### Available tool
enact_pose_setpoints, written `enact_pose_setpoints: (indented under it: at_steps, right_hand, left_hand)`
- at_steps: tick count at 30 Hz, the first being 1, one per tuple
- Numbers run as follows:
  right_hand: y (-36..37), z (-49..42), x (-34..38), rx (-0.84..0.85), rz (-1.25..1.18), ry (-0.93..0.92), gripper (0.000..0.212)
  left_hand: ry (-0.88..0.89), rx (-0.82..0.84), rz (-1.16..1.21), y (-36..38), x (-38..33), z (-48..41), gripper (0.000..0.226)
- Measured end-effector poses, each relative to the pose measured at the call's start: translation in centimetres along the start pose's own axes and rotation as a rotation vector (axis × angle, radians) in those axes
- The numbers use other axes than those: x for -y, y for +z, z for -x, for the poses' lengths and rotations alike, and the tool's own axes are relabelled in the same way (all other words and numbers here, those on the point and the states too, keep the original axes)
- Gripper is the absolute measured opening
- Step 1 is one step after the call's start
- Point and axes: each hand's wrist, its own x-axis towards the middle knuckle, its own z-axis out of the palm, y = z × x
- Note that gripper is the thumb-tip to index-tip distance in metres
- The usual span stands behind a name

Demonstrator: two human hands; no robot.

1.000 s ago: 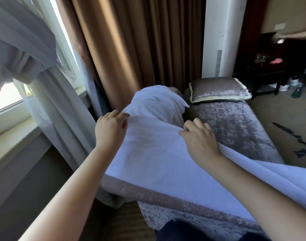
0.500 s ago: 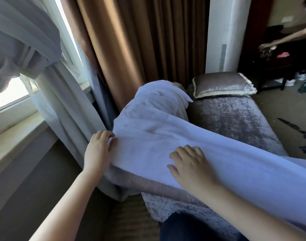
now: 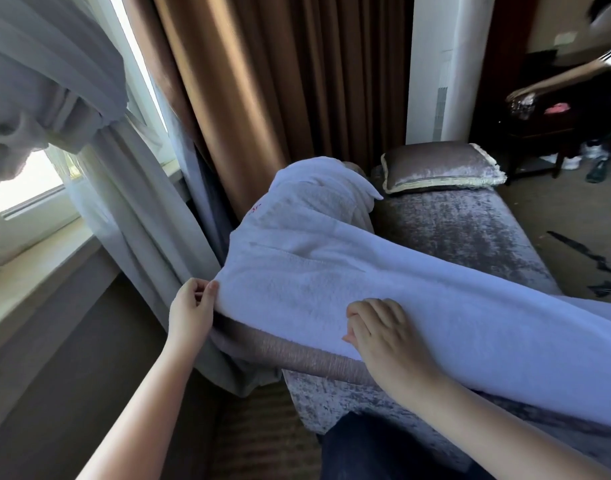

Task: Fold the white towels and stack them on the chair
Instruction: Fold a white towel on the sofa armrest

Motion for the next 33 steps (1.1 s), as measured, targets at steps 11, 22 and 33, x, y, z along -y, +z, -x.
enact_pose_setpoints:
  at_steps: [11, 22, 33]
  right_hand:
    - [-0.6, 0.0, -0.2, 0.114, -0.068, -0.009, 0.026]
    - [1.0, -2.8, -1.5, 0.495, 0.014, 0.125, 0.066]
    - [-0.1, -6.6, -6.7, 0.055, 0.017, 0.186, 0.026]
  left_hand:
    - [-0.039, 0.109, -0.045, -0.6, 0.5, 0.0, 0.036]
    - [0.072, 0.033, -0.056, 2.9, -2.7, -3.4, 0.019]
    - [0.933, 0.093, -0.415, 4.3, -3.5, -1.6, 0.016]
